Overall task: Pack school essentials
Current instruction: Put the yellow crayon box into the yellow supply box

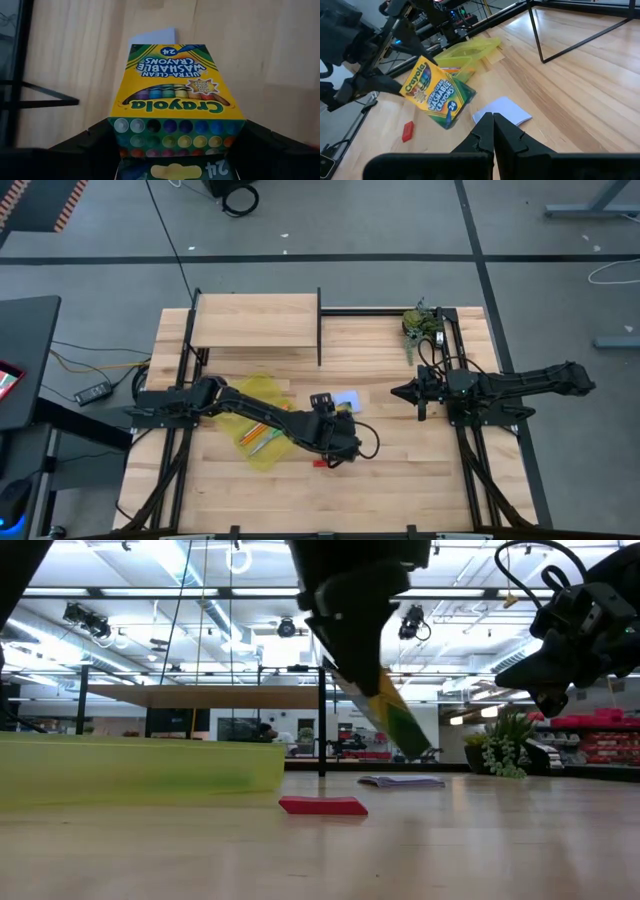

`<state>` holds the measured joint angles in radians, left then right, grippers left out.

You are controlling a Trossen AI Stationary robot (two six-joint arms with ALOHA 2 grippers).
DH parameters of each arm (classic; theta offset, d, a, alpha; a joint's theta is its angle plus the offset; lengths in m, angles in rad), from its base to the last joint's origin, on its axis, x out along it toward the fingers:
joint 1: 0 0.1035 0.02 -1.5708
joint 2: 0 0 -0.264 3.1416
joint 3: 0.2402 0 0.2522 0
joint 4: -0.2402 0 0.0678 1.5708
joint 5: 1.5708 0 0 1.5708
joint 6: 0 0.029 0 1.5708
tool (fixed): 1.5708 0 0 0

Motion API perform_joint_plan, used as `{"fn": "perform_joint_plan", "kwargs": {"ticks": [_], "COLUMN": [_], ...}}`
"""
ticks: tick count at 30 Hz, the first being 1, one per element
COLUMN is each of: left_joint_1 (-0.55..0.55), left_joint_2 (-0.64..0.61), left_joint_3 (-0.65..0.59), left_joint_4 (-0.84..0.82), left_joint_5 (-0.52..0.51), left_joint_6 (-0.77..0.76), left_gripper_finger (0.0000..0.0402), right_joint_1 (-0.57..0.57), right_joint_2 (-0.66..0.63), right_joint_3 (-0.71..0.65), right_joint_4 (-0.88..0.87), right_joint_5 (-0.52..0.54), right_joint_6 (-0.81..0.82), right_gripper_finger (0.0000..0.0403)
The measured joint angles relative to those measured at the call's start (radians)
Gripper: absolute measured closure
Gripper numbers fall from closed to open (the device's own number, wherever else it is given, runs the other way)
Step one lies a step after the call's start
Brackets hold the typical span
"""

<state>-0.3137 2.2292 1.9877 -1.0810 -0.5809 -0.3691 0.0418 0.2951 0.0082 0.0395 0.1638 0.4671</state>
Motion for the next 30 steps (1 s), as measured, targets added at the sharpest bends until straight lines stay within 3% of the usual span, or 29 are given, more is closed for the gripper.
{"fn": "perform_joint_plan", "kwargs": {"ticks": [13, 22, 30], "left_joint_1": [0.012, -0.005, -0.075], "left_joint_2": [-0.136, -0.441, -0.704], "left_joint_3": [-0.020, -0.434, -0.748], "left_joint_4": [-0.148, -0.044, 0.055], "left_joint_5": [-0.088, -0.087, -0.072], "left_joint_6": [0.039, -0.092, -0.341], "left_gripper_finger": [0.0094, 0.0094, 0.0094], "right_joint_1": [0.000, 0.000, 0.000], "right_joint_2": [0.000, 0.000, 0.000], "right_joint_3": [0.000, 0.000, 0.000], "right_joint_4": [0.000, 0.000, 0.000], "right_joint_5": [0.000, 0.000, 0.000], "right_joint_6": [0.000, 0.000, 0.000], "right_gripper_finger": [0.0393, 0.0393, 0.0393]}}
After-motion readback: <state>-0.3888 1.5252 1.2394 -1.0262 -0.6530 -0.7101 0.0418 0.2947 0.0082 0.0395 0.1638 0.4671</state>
